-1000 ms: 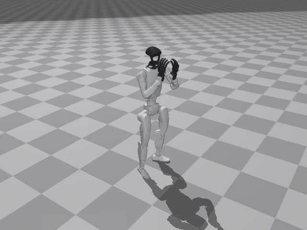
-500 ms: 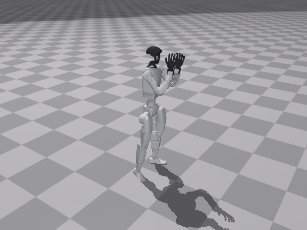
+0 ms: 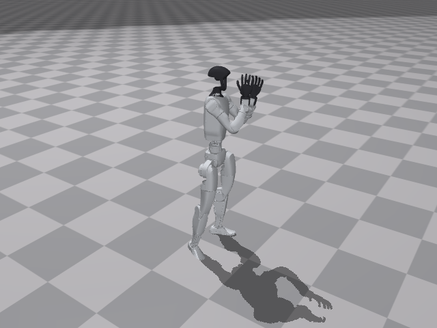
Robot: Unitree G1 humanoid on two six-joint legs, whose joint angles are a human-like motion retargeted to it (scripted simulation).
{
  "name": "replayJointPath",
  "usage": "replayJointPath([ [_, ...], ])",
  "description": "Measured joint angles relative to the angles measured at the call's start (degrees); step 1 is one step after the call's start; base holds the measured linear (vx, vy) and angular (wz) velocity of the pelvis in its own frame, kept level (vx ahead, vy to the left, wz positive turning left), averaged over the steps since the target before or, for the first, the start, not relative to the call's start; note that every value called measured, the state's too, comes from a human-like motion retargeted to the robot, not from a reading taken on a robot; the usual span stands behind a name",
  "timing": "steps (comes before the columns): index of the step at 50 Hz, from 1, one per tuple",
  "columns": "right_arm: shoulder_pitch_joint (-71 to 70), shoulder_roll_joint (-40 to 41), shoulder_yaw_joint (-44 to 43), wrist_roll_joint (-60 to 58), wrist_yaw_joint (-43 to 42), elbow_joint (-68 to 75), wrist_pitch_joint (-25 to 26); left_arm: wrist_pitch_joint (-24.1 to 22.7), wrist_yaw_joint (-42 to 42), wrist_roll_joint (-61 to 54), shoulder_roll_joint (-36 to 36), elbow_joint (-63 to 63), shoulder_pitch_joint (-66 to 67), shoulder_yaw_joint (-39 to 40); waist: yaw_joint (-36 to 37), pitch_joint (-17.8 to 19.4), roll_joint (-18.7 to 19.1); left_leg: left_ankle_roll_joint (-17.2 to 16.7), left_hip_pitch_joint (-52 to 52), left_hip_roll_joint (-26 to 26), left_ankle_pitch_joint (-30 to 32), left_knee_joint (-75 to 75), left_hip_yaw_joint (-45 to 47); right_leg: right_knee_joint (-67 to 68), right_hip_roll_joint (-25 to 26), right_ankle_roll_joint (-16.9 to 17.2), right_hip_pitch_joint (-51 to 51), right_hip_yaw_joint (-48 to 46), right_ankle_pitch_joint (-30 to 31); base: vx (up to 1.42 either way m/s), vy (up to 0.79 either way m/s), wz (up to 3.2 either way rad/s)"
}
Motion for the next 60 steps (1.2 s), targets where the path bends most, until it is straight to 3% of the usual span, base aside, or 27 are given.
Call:
replayJointPath([
  [6, -1.5, 0.4, 1.6, 1.1, 9.7, 0.9, 0.1, 0.8, -6.7, 0.7, -0.3, 0.1, -0.9, -3.0, -0.2, -0.1, 0.2, 0.1, -0.1, -0.1, -0.1, 0.0, 0.0, 0.2, -0.1, -0.1, -0.2, 0.1, -0.1, 0.0, 0.0, 0.0],
  [9, -2.3, -1.4, 1.4, 0.5, 8.5, 0.3, 0.3, 0.5, -5.6, 0.5, -0.5, -0.5, -0.6, -2.0, -0.4, 0.0, 0.3, 0.0, -0.1, 0.0, -0.1, 0.0, 0.1, 0.2, -0.1, -0.2, -0.2, 0.1, -0.1, 0.0, 0.0, 0.0],
  [14, -1.0, -2.6, -2.3, -2.9, -0.8, -2.6, 0.8, -0.3, 0.1, 1.0, -0.5, -2.4, -0.2, 0.9, -0.6, 0.2, 0.6, -0.1, 0.1, 0.0, -0.1, -0.1, 0.2, 0.3, 0.0, 0.0, -0.2, 0.2, -0.1, 0.0, 0.0, 0.0],
  [19, -3.8, -2.5, 2.0, -0.1, 9.1, -0.3, 0.2, 0.8, -4.5, 0.7, 0.6, -1.9, -2.2, -3.5, -1.1, 0.0, 1.0, 0.0, 0.2, 0.1, -0.2, 0.0, 0.4, 0.4, 0.0, 0.0, -0.2, 0.5, -0.2, 0.0, 0.0, 0.0],
  [27, -1.7, -5.4, -0.6, -0.7, 0.6, -1.0, -0.1, -0.3, 0.3, 0.0, 3.6, -3.0, -0.6, -1.3, -1.6, 0.3, 1.4, -0.1, 0.4, 0.3, -0.2, 0.0, 0.7, 0.5, 0.2, 0.1, -0.2, 0.6, -0.2, 0.0, 0.0, 0.0],
  [32, -3.8, -5.2, 3.0, 0.4, 8.4, -1.2, -0.6, 0.2, -4.0, -0.8, 2.0, -2.3, -1.6, -4.7, -2.1, 0.0, 1.7, 0.0, 0.4, 0.4, -0.2, 0.1, 0.7, 0.5, 0.3, 0.1, -0.2, 0.7, -0.3, 0.0, 0.0, 0.0],
  [37, -4.2, -6.3, 2.9, 2.4, 7.5, -0.7, -0.6, 0.4, -1.6, -0.5, 2.7, -2.3, -1.6, -3.4, -2.5, 0.3, 2.0, -0.1, 0.4, 0.6, -0.1, 0.1, 0.7, 0.4, 0.4, 0.0, -0.1, 0.6, -0.3, 0.0, 0.0, 0.0],
  [42, -2.5, -6.2, -1.0, -0.3, -2.3, -1.3, 0.6, 0.8, 3.9, 1.7, 2.6, -2.4, -1.5, -0.1, -2.6, 0.4, 2.1, -0.2, 0.4, 0.7, 0.0, 0.0, 0.6, 0.2, 0.6, 0.1, -0.1, 0.4, -0.3, 0.0, 0.0, 0.0],
  [45, -4.8, -4.9, 1.2, 0.6, 4.7, -0.4, 0.8, 1.3, -1.9, 0.2, 1.6, -1.4, -3.3, -3.0, -2.7, 0.1, 2.2, -0.1, 0.4, 0.8, -0.1, 0.0, 0.6, 0.3, 0.7, 0.0, -0.1, 0.4, -0.3, 0.0, 0.0, 0.0],
  [50, -7.8, -5.9, 2.8, 1.7, 8.9, 1.4, 0.6, 1.0, -3.0, -1.2, 3.0, -0.5, -4.4, -4.2, -3.1, 0.1, 2.5, 0.0, 0.4, 0.9, -0.1, 0.1, 0.5, 0.5, 0.8, -0.1, -0.1, 0.4, -0.4, 0.0, 0.0, 0.0],
  [55, -5.9, -7.0, -1.0, -0.8, -1.3, 0.6, 1.9, 2.0, 2.2, 0.9, 3.9, 0.1, -3.7, 0.0, -3.0, 0.1, 2.4, -0.1, 0.5, 1.0, -0.2, 0.1, 0.5, 0.3, 0.9, 0.1, 0.2, 0.2, -0.4, 0.0, 0.0, 0.0],
  [60, -7.8, -4.8, 1.8, 1.9, 9.2, 0.4, 0.9, 1.5, -4.0, -2.0, 1.7, 0.0, -5.5, -4.1, -3.2, -0.1, 2.6, 0.1, 0.9, 1.1, -0.5, 0.2, 0.7, 0.1, 1.0, -0.1, 0.5, 0.4, -0.4, 0.0, 0.0, 0.0],
])
